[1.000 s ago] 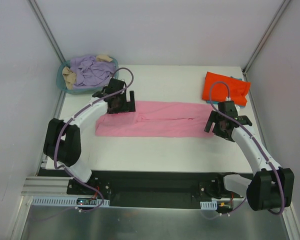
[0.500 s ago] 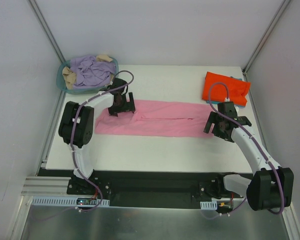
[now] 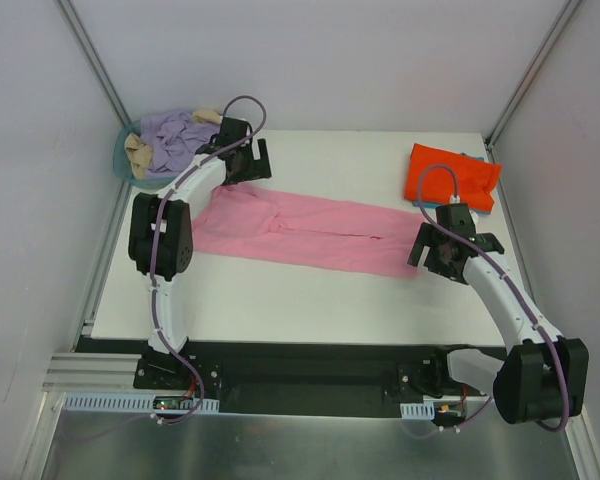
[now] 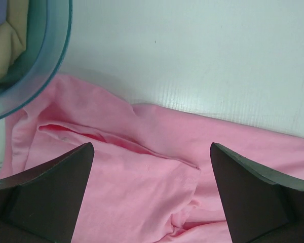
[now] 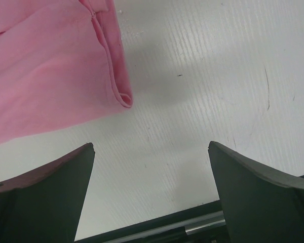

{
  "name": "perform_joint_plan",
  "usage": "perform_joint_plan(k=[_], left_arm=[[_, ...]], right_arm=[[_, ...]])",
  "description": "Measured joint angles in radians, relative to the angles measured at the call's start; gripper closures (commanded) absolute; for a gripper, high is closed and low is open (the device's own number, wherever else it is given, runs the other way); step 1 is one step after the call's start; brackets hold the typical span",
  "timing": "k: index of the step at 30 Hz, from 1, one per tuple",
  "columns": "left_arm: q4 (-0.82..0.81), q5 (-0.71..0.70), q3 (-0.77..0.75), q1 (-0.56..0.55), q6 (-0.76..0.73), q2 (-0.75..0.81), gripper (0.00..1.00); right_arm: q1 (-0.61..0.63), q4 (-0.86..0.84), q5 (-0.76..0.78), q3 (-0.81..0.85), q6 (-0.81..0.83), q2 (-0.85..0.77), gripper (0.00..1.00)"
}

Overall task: Fold and stack the t-shirts
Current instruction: Fold the other side of the tshirt into a rectangle, then rotate the tshirt 90 degrees

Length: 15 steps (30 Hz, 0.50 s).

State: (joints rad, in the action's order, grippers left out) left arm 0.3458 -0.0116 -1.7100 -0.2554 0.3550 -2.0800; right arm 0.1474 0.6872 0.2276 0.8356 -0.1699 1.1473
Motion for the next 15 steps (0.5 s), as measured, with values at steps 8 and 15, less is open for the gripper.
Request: perform_joint_plan(k=[8,15], left_arm=[[-0.008,0.055,0.100,0.000,0.046,0.031,0.01],[0.001,0.076,0.417,-0.058,0.185,0.257,0.00]], right_arm=[[0.001,-0.034,-0.098,0.000,0.022,-0.008,0.03],[0.029,-0.106,-0.218,0.147,0.014,0.252,0.03]])
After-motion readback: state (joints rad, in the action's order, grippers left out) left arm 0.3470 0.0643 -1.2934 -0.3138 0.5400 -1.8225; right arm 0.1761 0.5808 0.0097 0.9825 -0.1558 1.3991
